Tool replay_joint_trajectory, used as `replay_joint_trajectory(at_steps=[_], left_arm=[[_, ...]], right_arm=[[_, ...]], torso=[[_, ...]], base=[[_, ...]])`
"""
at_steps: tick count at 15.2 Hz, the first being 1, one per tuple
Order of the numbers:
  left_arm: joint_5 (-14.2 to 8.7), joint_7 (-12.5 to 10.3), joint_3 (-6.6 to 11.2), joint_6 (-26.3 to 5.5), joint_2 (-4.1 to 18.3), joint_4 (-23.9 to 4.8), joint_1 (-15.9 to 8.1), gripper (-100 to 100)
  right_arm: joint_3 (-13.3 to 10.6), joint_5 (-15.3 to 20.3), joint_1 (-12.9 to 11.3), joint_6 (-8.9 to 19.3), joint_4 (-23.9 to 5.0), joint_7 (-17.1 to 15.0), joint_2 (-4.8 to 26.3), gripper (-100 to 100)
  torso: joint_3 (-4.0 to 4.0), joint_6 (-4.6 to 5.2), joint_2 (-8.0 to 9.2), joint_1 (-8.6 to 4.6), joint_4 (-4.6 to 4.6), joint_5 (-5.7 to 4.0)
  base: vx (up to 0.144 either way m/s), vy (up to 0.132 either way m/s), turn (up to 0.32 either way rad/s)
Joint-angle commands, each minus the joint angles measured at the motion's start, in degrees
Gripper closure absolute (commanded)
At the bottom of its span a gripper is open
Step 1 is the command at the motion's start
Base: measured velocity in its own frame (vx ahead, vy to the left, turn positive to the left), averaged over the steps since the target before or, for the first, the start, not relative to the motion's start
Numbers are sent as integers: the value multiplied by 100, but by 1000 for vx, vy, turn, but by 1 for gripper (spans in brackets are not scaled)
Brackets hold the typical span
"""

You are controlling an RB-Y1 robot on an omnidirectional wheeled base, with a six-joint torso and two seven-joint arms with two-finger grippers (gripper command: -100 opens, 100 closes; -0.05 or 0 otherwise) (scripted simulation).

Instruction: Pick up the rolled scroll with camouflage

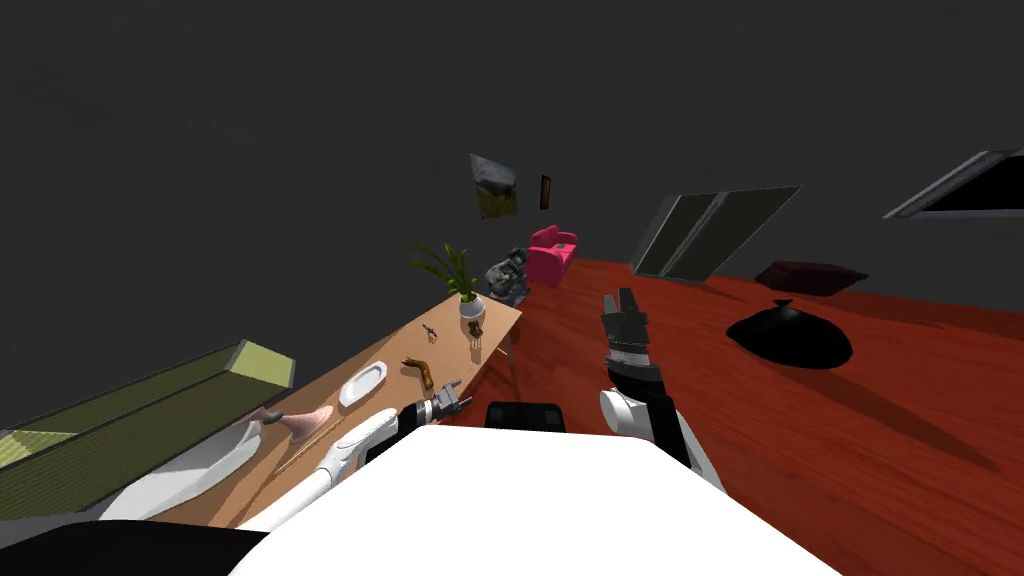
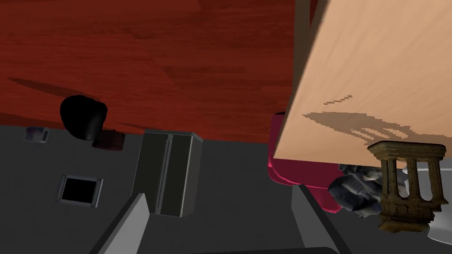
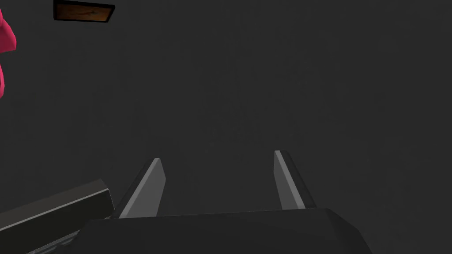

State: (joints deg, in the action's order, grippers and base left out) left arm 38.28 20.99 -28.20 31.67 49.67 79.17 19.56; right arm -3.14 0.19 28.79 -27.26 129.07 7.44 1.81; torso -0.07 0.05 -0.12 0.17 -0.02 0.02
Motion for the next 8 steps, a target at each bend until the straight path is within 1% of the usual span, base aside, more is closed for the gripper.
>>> replay_joint_trajectory(at_steps=[1, 2, 3, 4, 5, 6, 7, 8], left_arm=[[206, 187, -158, 13, 163, -286, -1, -100], [206, 187, -158, 13, 163, -335, -1, -100], [438, 351, -357, 31, 388, -480, -42, -100], [438, 351, -357, 31, 388, -641, -42, -100], [633, 512, -557, 46, 594, -790, -80, -100], [668, 512, -557, 46, 600, -941, -80, -100], [668, 512, -557, 46, 600, -941, -80, -100], [668, 512, -557, 46, 600, -941, -80, -100]], right_arm=[[0, 0, 0, 0, 0, 0, 0, 0], [0, 0, 0, 0, 0, 0, 0, 0], [1, 0, 1, 0, 0, 0, 0, 0], [0, 0, 0, 0, 0, 0, 0, 0], [0, 0, 1, 0, 0, 0, 0, 0], [0, 0, 0, 0, 0, 0, 0, 0], [1, 0, 1, 0, 0, 0, 0, 0], [1, 0, 2, 0, 0, 0, 0, 0]], torso=[[0, 0, 0, 0, 0, 0], [-1, -2, -1, 1, 0, 1], [0, -6, 0, 1, 0, 2], [0, -1, 0, 0, 0, 0], [0, -3, 0, 0, 0, 1], [-1, 1, -2, 0, 0, 0], [-2, -3, -3, 1, -1, 0], [-1, -8, -1, 0, 0, 1]], base=[[25, 22, -370], [18, 23, -149], [20, 13, -347], [18, 18, -337], [24, 16, -396], [26, 23, -356], [18, 23, -127], [10, 14, 20]])
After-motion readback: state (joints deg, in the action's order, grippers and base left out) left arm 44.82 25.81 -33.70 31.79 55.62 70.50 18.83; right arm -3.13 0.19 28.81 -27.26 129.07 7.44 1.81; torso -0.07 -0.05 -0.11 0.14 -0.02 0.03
